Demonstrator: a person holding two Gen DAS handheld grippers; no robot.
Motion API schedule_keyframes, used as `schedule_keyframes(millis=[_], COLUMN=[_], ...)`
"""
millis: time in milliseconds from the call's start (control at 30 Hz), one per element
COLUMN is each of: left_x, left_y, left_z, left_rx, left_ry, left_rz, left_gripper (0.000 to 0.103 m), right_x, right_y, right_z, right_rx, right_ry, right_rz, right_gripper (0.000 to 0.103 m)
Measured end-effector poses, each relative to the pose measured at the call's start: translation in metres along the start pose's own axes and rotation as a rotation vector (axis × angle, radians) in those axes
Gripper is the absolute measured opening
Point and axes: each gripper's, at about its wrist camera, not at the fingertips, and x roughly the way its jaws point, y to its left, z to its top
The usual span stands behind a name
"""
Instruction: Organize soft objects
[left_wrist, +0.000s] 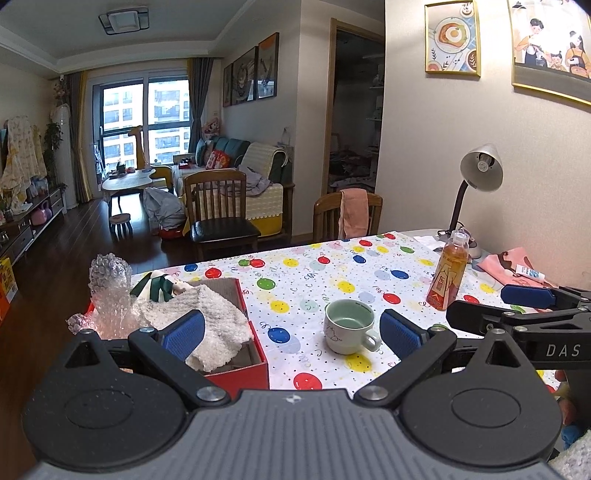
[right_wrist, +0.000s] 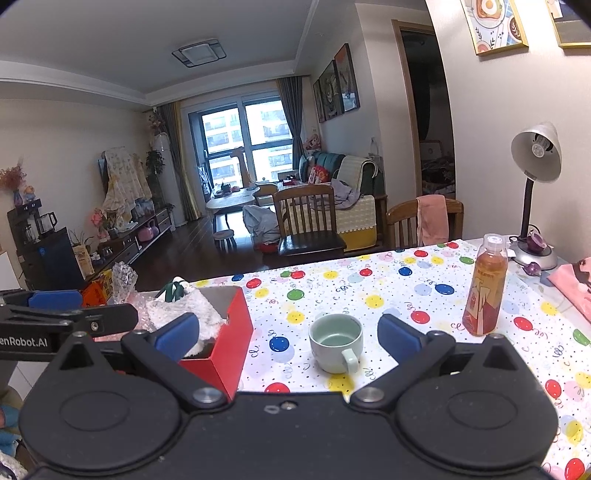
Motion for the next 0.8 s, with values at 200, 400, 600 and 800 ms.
schedule_keyframes(millis=[200, 400, 600, 800], left_x=[0.0003, 0.0006, 0.001, 0.0026], left_y=[0.0007, 0.001, 0.0007, 0.0002], left_z=[0.0002, 0.0, 0.0006, 0.0028], left_rx=[0.0, -0.001, 0.003, 0.011], left_ry=[-0.001, -0.001, 0.001, 0.007], left_rz=[-0.002, -0.005, -0.014, -0.029], left_gripper=[0.102, 0.102, 0.102, 0.102], right_x=[0.0, -0.0006, -0.0005, -0.0004], right_y=[0.0005, 0.0006, 0.0002, 0.0005], right_z=[0.0008, 0.0024, 0.0025, 0.0019], right_rx=[0.001, 0.003, 0.001, 0.003], right_ry=[-0.002, -0.006, -0.006, -0.009], right_rz=[-0.004, -0.014, -0.013, -0.018], right_gripper=[0.103, 0.103, 0.103, 0.103])
